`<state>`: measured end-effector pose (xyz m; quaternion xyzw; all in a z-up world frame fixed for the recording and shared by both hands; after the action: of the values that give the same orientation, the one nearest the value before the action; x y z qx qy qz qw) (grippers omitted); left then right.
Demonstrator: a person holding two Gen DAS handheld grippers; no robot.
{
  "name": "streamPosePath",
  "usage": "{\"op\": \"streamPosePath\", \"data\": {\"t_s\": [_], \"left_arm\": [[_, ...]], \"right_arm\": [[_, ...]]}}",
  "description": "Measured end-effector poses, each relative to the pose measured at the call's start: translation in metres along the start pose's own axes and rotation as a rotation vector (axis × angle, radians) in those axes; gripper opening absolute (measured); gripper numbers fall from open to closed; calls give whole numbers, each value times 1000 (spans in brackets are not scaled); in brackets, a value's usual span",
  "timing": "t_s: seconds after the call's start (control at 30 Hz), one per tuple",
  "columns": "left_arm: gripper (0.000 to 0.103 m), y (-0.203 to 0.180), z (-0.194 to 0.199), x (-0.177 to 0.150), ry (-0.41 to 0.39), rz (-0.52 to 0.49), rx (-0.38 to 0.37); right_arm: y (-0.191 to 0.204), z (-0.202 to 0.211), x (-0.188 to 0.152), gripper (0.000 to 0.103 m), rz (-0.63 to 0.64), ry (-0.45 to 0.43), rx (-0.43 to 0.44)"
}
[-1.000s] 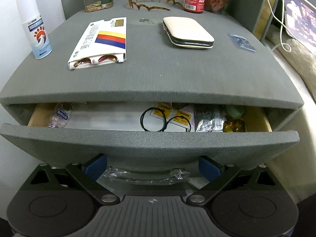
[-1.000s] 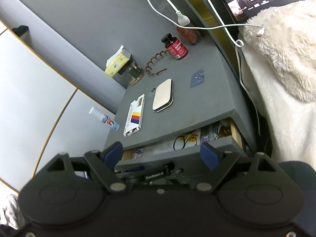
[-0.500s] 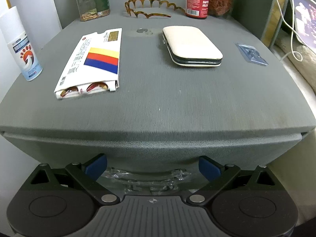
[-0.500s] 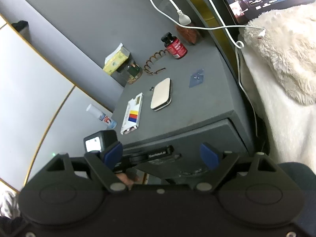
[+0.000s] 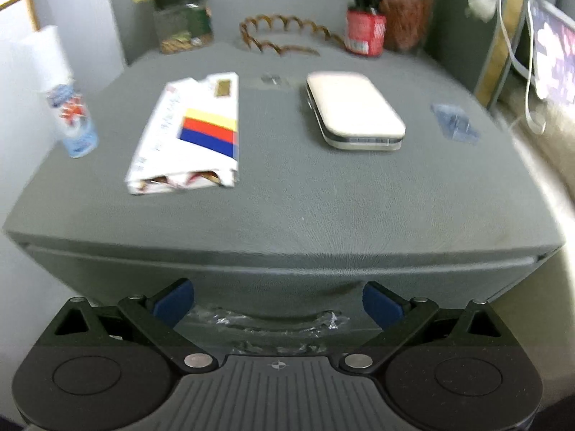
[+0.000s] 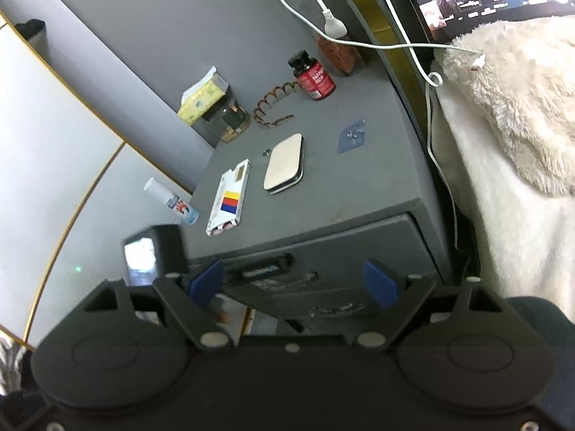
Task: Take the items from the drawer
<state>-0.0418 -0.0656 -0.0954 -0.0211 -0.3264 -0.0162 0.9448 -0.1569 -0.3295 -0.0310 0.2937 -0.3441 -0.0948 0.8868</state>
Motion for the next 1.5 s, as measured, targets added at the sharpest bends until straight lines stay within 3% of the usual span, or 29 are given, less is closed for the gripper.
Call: {"op": "streamPosePath", "data": {"t_s": [0.13,0.33,0.47,0.57,0.77,0.9,0.93,1.1,1.5], "left_arm": [[103,17,59,-9,-65,36,-3],[103,49,148,-11,-123,51,56],[103,67,189,-8,-116,103,112],[103,85,223,-10,-164,153,177],[103,85,234,1,-97,157,158],[103,75,241,-3,-76,102,192],[103,73,226,4,-74,100,193],[103,66,230,7,-68,100,159],[103,55,227,7,-73,44,172]], "right_arm": [[3,-3,-2,85,14,13,-28],[25,-14,-9,85,125,60,-135],[59,-22,-3,85,200,72,-189],[91,-29,5,85,268,89,-232],[153,-33,15,85,378,66,-307],[175,-27,10,85,432,37,-341],[178,-26,7,85,442,32,-345],[186,-25,-3,85,475,18,-352],[183,-20,-3,85,453,14,-361]]}}
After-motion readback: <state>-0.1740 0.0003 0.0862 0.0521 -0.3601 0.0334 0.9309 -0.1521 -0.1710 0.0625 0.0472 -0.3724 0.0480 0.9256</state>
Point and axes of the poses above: each gripper's, at about its wrist camera, not at the fingertips, and z roughly against the way its jaws point, y to its left, x to its top, the point moved 1 cm from there along -z, roughly the way its jaws point, and after that the axes turned 2 degrees about -x, right-handed, at the moved point
